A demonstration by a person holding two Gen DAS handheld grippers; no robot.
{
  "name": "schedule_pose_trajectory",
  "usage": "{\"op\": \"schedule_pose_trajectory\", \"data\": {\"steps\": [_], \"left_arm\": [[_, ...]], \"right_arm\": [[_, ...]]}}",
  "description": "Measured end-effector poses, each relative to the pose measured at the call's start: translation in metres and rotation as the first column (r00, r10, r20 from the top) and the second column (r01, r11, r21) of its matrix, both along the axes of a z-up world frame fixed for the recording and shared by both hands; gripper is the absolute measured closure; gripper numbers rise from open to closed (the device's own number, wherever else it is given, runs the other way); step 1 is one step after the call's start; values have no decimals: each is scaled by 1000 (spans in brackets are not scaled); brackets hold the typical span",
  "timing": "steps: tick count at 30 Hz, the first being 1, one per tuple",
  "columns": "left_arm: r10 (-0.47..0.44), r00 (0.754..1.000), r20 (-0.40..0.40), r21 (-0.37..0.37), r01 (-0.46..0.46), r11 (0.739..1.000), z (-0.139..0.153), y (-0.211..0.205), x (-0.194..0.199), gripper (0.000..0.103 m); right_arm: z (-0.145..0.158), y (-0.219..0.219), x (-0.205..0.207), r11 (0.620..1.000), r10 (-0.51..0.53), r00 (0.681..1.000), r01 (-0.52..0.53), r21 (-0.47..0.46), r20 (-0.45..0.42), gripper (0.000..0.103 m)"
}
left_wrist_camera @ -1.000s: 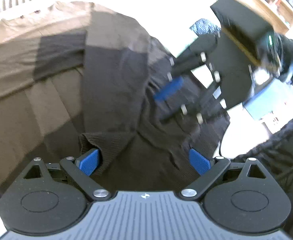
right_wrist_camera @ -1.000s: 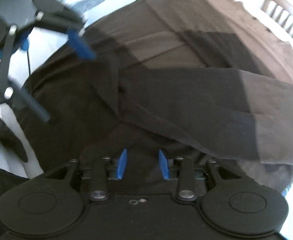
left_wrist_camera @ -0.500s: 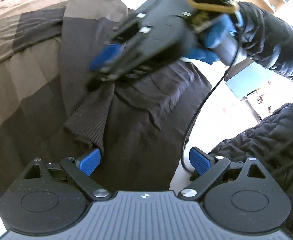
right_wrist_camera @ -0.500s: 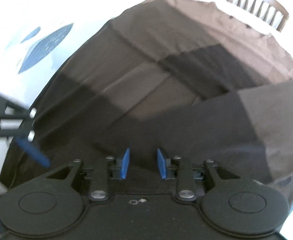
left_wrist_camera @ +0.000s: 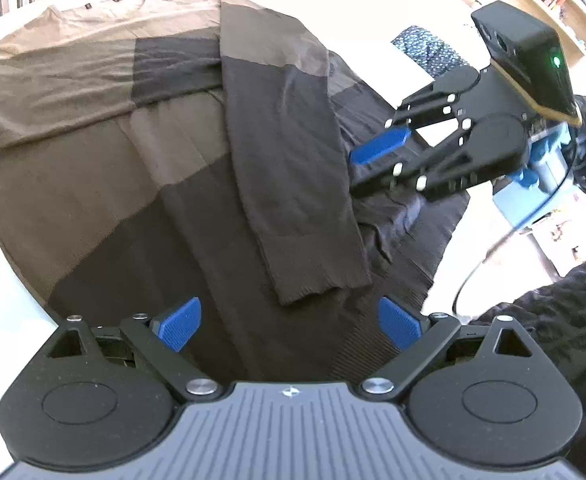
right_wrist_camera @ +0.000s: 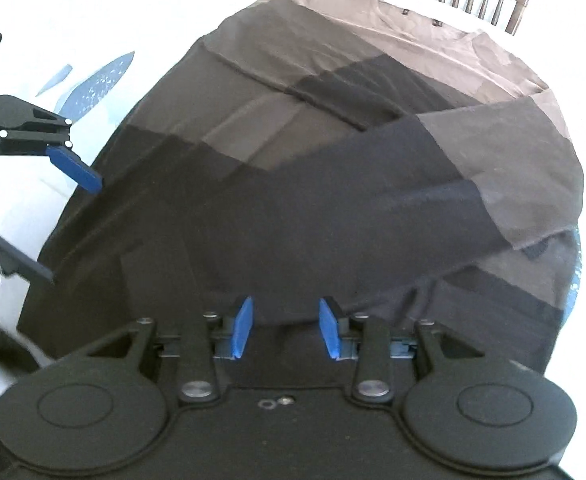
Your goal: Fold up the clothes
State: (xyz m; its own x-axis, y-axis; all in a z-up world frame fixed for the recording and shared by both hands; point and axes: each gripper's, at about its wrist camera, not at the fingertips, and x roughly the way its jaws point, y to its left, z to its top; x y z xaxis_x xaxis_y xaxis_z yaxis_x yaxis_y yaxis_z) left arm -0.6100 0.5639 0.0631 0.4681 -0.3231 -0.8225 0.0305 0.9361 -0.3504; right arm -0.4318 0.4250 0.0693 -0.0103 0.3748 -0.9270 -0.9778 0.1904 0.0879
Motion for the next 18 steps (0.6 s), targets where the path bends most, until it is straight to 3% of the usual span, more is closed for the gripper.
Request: {"op": "schedule_pose_trajectory", "data": {"steps": [6, 14, 18], "left_arm": [[68, 998, 0, 18, -68, 998, -5, 10, 2, 7], [167, 986, -15, 39, -167, 985, -13, 17, 24, 7], [195, 981, -17, 35, -194, 980, -15, 10, 48, 7]], "right_arm": [[-16, 3, -13, 999, 48, 999, -48, -13, 20, 0], [2, -15, 68, 994, -106, 991, 106, 7, 78, 0], [12, -26, 136, 971, -239, 961, 236, 37, 140, 0]]}}
